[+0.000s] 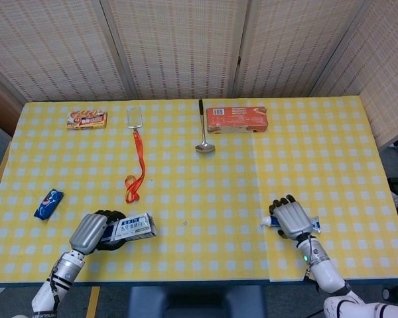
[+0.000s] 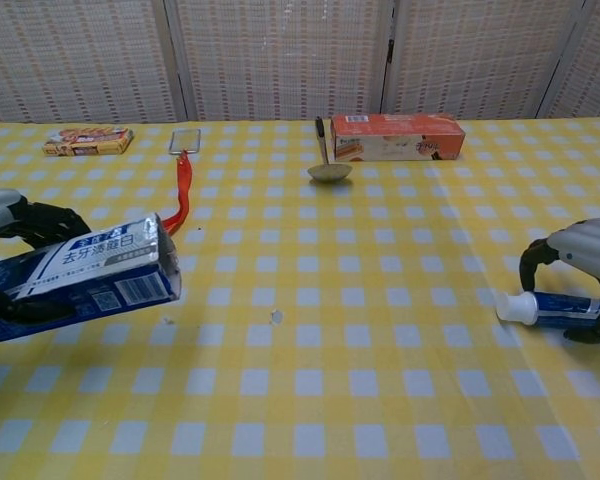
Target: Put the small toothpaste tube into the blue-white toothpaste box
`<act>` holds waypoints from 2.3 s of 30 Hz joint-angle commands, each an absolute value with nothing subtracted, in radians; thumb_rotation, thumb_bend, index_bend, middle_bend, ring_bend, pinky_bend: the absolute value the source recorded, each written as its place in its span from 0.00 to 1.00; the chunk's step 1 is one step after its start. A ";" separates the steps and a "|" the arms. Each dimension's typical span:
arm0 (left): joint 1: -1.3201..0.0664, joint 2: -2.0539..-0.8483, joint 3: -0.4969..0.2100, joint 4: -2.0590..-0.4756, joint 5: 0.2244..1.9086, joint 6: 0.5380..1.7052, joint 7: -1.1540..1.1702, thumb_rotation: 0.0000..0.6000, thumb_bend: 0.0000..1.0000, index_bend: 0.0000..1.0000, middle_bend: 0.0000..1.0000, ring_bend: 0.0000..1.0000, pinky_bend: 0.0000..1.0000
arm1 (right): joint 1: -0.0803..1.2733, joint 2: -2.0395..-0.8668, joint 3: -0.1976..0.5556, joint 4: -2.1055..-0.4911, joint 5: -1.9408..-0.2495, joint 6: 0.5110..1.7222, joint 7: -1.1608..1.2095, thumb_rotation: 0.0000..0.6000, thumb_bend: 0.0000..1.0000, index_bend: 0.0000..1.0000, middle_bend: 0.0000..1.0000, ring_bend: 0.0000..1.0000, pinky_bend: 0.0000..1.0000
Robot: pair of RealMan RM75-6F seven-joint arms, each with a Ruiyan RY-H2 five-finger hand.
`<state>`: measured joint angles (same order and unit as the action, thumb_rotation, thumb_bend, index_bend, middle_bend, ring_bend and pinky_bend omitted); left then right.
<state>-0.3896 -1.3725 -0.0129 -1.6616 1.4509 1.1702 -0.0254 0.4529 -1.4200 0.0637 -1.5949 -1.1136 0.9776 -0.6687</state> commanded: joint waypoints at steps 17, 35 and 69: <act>-0.386 -1.371 -0.016 -1.679 1.444 1.175 -0.006 1.00 0.28 0.48 0.57 0.42 0.39 | 0.457 -1.455 0.045 -1.552 -1.204 1.099 -0.623 1.00 0.43 0.72 0.56 0.55 0.72; -0.380 -1.381 -0.026 -1.734 1.426 1.187 0.050 1.00 0.28 0.48 0.57 0.42 0.39 | 0.428 -1.292 0.103 -1.762 -1.465 1.216 0.121 1.00 0.45 0.73 0.58 0.61 0.80; -0.398 -1.312 -0.035 -1.890 1.416 1.129 -0.118 1.00 0.27 0.48 0.57 0.42 0.39 | 0.539 -1.350 0.192 -1.813 -1.606 1.206 1.135 1.00 0.57 0.77 0.61 0.76 0.95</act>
